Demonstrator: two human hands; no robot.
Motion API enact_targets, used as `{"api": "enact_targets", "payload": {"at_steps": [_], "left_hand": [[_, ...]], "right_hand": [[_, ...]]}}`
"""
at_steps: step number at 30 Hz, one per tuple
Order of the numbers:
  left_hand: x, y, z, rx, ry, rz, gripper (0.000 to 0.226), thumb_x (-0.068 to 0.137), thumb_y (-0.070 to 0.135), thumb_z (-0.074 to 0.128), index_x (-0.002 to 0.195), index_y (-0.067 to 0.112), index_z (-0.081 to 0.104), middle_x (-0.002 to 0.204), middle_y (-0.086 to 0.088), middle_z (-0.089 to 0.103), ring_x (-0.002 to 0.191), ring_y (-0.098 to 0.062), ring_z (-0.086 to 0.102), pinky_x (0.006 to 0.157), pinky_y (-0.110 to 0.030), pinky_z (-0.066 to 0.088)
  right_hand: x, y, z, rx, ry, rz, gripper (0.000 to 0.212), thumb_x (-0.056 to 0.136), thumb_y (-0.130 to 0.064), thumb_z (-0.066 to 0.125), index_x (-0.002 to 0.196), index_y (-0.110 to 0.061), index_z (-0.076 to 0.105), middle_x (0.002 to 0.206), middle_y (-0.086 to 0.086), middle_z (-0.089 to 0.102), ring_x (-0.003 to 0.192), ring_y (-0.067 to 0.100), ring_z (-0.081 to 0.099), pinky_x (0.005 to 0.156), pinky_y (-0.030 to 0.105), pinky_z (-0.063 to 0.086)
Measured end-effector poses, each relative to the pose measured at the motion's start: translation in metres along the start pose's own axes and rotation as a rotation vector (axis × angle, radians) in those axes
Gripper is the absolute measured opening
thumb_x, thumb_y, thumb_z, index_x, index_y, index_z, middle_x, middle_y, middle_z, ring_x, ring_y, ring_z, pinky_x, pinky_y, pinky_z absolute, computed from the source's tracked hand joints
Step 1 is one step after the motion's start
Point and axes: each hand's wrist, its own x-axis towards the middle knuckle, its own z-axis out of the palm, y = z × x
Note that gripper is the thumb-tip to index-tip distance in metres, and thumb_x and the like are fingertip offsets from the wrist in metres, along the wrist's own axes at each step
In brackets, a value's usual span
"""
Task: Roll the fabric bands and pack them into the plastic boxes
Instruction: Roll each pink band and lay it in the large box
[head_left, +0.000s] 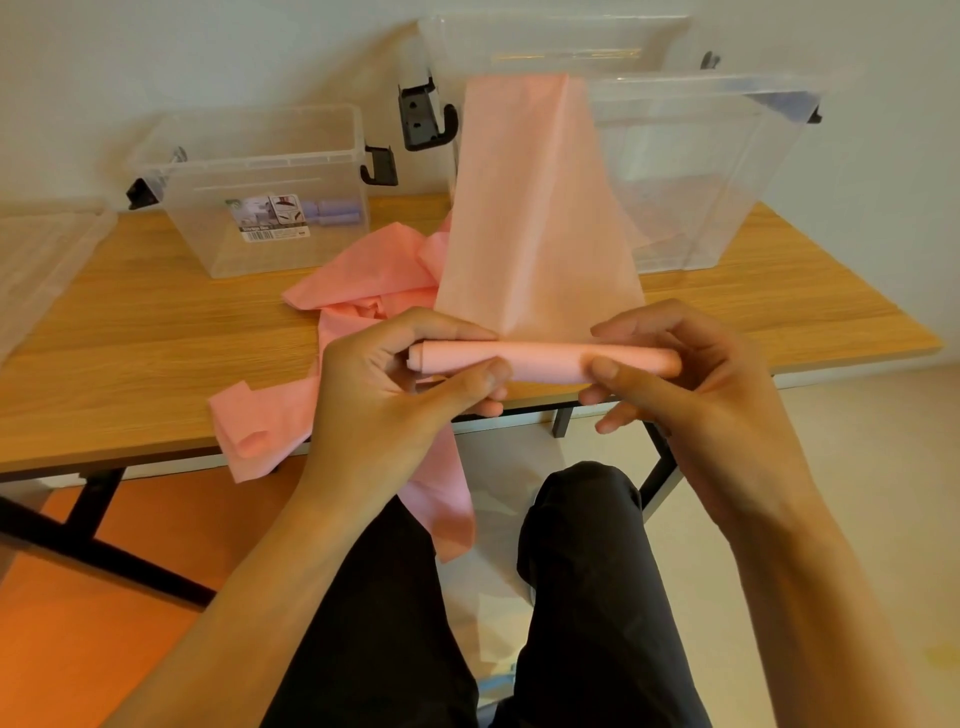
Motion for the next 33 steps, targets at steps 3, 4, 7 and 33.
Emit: {"api": "enact_targets", "payload": {"at_steps": [3, 4, 7, 33], "left_hand": [[-0.0008, 0.0016, -0.0006, -0.027, -0.038, -0.039, 0.024, 0.076, 0.002, 0.075, 0.099, 0.003, 0.07, 0.084, -0.005, 0.075, 0.069, -0.023, 0.075, 0.061, -0.026, 0.06], [-0.0006, 0.0019, -0.0005, -0.034, -0.062, -0.057, 0.026, 0.077, 0.002, 0.074, 0.102, 0.003, 0.069, 0.087, -0.005, 0.076, 0.071, -0.024, 0.075, 0.061, -0.027, 0.06], [-0.0001, 0.0016, 0.0005, -0.038, -0.09, -0.089, 0.027, 0.079, -0.001, 0.072, 0.106, 0.003, 0.071, 0.087, -0.008, 0.077, 0.071, -0.025, 0.076, 0.061, -0.026, 0.06], [0.0019, -0.0007, 0.0028, -0.029, -0.026, -0.018, 0.026, 0.076, -0.005, 0.075, 0.101, 0.004, 0.071, 0.083, -0.006, 0.076, 0.069, -0.023, 0.075, 0.06, -0.026, 0.06]], "right_hand": [[0.0021, 0.0013, 0.0003, 0.047, 0.029, 0.012, 0.025, 0.077, -0.018, 0.075, 0.095, -0.001, 0.071, 0.082, 0.014, 0.073, 0.067, 0.029, 0.072, 0.058, 0.033, 0.059], [0.0028, 0.0012, 0.0005, 0.053, 0.036, 0.017, 0.024, 0.078, -0.017, 0.074, 0.094, 0.0, 0.071, 0.08, 0.016, 0.072, 0.063, 0.029, 0.071, 0.058, 0.031, 0.059], [0.0033, 0.0005, 0.0005, 0.044, 0.042, 0.025, 0.026, 0.079, -0.02, 0.073, 0.094, 0.001, 0.071, 0.078, 0.019, 0.071, 0.058, 0.029, 0.069, 0.056, 0.031, 0.059], [0.0041, -0.0041, 0.0004, 0.036, 0.047, 0.029, 0.028, 0.08, -0.026, 0.072, 0.095, -0.002, 0.073, 0.061, 0.021, 0.065, 0.043, 0.027, 0.059, 0.044, 0.031, 0.051]]}}
